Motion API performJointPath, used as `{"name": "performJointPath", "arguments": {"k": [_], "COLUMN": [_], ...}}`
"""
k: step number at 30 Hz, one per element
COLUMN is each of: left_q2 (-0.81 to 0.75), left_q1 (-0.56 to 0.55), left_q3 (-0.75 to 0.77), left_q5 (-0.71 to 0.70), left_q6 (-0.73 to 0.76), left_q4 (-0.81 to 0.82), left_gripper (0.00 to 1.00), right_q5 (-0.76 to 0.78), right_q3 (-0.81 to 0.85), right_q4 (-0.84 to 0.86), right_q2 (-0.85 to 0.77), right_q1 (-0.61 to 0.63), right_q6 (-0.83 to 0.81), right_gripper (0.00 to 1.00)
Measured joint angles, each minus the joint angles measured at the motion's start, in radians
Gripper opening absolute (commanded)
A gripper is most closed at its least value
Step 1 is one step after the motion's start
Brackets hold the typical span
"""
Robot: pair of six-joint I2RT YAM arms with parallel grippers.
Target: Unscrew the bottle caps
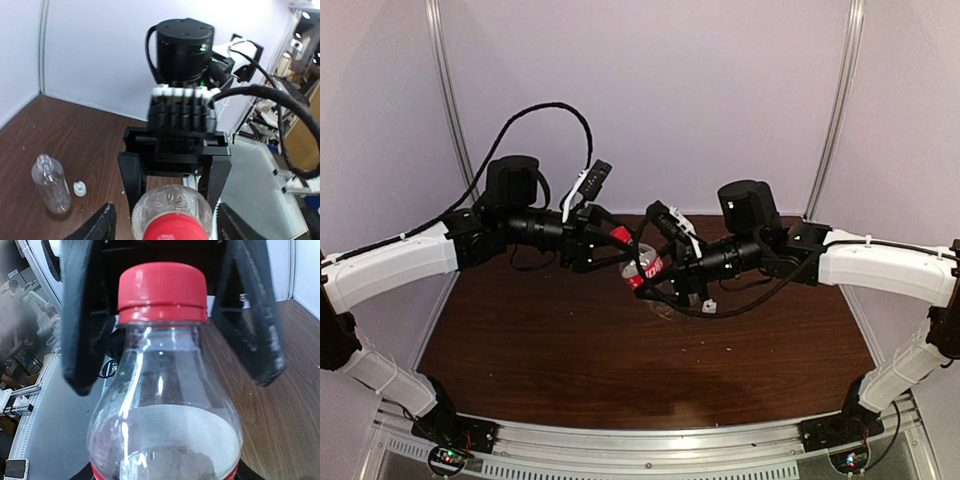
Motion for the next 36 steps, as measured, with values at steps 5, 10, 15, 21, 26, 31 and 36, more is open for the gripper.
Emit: {"name": "performJointPath", "arguments": {"k": [5,10,15,21,26,31,36], "left_q2": [-0.038,-0.077,-0.080,-0.056,-0.047,-0.043,-0.039], "left_q1": [0.000,0.000,0.000,0.000,0.000,0.000,0.000], "left_q3": [-0.074,-0.105,-0.113,-0.116,-0.116,-0.116,-0.116], "left_q5": [-0.003,0.003,0.019,0.050,0.069,0.082,0.082], "left_q6": [-0.047,-0.087,-0.175,-0.292,-0.331,-0.344,-0.346], "left_q4": [0.122,0.234,0.356,0.467,0.495,0.503,0.510], "left_gripper": [0.95,0.94,0.82,0.63,0.52,0.38,0.18], "right_q5": [-0.034,-0.073,-0.109,-0.133,-0.137,-0.137,-0.138], "right_q3": [-0.042,-0.074,-0.084,-0.090,-0.090,-0.090,-0.090], "right_q4": [0.077,0.151,0.217,0.257,0.269,0.278,0.278], "right_q2": [-0.016,-0.029,-0.031,-0.032,-0.032,-0.032,-0.033], "right_q1": [0.000,0.000,0.002,0.006,0.006,0.006,0.006], "right_q6": [0.050,0.100,0.140,0.163,0.170,0.180,0.182], "right_gripper": [0.40,0.40,0.39,0.39,0.38,0.37,0.36]}}
